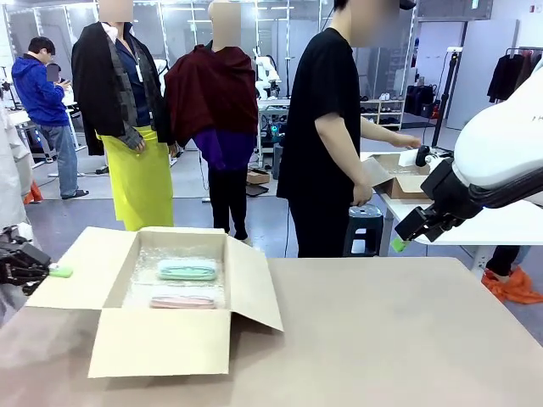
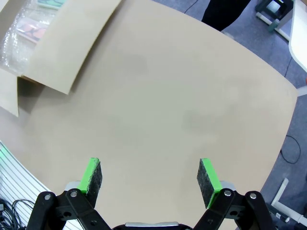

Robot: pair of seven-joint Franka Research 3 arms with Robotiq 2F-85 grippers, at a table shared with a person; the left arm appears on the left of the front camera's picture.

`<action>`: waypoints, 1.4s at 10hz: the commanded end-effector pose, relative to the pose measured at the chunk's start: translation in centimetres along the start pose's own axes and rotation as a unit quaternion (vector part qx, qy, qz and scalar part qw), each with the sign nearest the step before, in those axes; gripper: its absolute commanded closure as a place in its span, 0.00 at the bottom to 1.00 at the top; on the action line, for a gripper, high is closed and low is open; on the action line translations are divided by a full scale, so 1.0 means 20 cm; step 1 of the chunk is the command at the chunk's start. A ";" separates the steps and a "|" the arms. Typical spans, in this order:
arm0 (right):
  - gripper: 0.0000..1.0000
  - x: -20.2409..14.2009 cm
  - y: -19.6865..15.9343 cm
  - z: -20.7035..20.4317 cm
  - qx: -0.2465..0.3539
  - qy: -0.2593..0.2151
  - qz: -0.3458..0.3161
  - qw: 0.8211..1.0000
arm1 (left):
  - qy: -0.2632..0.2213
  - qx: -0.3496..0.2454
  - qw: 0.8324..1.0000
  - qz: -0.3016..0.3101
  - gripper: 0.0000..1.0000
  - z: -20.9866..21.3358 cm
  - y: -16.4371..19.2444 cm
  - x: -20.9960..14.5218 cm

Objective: Pack the glasses set securely to prepare it for shipping.
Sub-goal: Position the Package Box on the left side of the table.

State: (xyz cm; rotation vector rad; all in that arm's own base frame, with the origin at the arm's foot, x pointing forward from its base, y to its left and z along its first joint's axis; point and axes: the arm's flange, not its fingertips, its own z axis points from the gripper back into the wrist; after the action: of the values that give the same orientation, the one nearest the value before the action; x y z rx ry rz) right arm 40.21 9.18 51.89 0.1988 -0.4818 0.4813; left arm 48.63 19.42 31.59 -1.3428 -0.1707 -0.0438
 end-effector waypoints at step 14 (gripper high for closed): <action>0.00 0.01 0.01 0.00 -0.003 -0.003 0.000 1.000 | -0.041 0.108 0.992 -0.054 0.00 0.54 0.04 0.03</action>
State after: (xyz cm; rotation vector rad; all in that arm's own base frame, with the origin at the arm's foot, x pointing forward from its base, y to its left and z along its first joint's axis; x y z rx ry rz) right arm 40.20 9.24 51.90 0.1996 -0.4817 0.4830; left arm 49.31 29.90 32.63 -1.1937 -0.2783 -0.0420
